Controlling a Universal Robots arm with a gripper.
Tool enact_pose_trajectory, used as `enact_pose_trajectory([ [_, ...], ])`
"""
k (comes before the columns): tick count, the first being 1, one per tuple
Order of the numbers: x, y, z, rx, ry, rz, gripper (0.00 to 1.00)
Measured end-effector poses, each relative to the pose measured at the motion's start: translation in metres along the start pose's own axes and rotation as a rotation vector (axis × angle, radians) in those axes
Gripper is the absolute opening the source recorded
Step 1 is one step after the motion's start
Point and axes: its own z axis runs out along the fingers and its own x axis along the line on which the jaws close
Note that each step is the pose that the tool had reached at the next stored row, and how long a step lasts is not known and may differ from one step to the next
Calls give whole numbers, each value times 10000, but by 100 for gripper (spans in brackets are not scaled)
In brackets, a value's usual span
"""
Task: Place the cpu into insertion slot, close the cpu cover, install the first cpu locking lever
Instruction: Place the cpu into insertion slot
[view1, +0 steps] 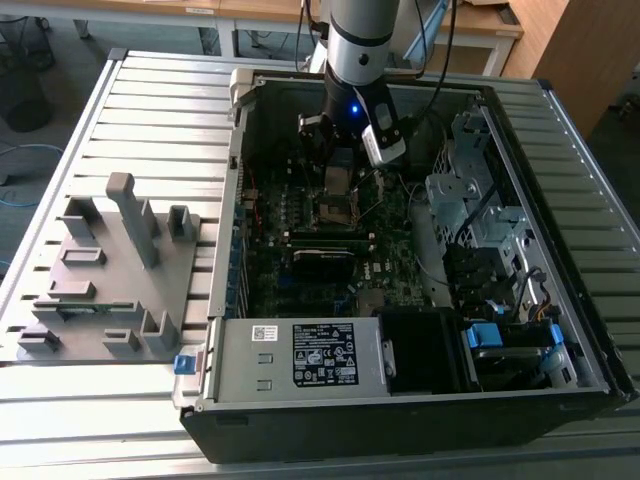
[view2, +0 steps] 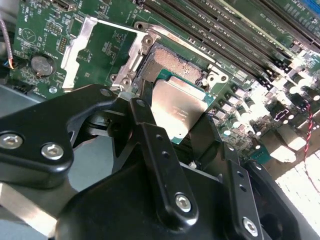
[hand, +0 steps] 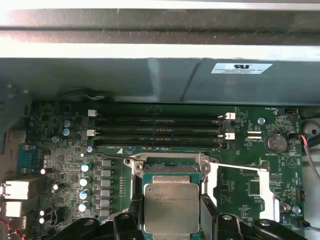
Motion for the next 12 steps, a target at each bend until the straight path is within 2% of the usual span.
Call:
enact_pose_trajectory([
  [12,16,15,71,25,3,-38,54],
])
